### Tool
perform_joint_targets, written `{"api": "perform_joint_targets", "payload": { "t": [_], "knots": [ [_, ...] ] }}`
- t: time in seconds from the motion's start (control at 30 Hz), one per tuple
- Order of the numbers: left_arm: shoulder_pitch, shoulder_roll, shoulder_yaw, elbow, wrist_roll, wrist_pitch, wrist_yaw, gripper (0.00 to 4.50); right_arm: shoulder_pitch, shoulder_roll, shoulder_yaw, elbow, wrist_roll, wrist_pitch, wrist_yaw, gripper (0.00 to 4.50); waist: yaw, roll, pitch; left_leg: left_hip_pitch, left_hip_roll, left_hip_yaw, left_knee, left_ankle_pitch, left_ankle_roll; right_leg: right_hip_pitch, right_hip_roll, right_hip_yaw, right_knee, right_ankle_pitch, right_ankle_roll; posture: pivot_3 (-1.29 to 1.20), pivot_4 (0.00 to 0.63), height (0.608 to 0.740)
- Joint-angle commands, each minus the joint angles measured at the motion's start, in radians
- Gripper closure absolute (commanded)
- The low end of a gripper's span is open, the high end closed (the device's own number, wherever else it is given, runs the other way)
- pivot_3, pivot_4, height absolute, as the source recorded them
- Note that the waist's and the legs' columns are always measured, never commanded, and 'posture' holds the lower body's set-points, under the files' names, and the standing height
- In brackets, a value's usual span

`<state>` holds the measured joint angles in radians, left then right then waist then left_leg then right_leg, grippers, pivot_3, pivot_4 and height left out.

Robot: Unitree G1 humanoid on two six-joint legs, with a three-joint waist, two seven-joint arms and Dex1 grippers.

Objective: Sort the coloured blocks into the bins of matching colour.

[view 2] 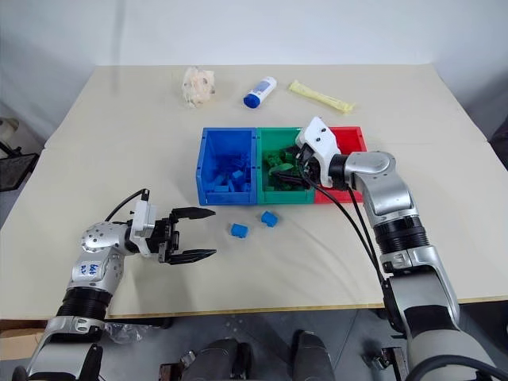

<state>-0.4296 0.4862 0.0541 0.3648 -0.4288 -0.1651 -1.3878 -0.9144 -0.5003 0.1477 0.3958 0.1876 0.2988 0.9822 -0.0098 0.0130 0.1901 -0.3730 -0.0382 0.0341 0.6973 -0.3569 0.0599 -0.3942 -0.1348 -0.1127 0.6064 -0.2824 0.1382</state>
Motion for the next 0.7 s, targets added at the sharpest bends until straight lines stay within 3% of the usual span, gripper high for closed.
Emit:
{"api": "perform_joint_targets", "payload": {
  "t": [0.03,0.4,0.7],
  "knots": [
    [-0.013,0.006,0.006,-0.015,-0.001,-0.011,0.005,0.0,-0.014,-0.014,-0.029,-0.03,0.012,-0.019,0.028,0.07,0.001,0.0,0.0,0.0,0.0,0.0,0.0,0.0,0.0,0.0,0.0,0.0,0.0,0.0,0.0,0.0,0.15,0.74],
    [-0.031,0.003,0.006,0.011,0.001,-0.026,-0.002,0.0,0.132,-0.119,-0.079,-0.229,0.107,0.0,0.191,0.07,0.007,0.0,0.0,0.0,0.0,0.0,0.0,0.0,0.0,0.0,0.0,0.0,0.0,0.0,0.0,0.0,0.15,0.74],
    [-0.023,0.02,0.02,0.002,-0.002,-0.023,0.01,0.0,0.45,-0.305,-0.247,-0.421,0.283,0.01,0.367,0.07,0.014,0.0,0.0,0.0,0.0,0.0,0.0,0.0,0.0,0.001,-0.001,-0.001,-0.002,0.0,0.0,0.0,0.15,0.74]
  ]
}}
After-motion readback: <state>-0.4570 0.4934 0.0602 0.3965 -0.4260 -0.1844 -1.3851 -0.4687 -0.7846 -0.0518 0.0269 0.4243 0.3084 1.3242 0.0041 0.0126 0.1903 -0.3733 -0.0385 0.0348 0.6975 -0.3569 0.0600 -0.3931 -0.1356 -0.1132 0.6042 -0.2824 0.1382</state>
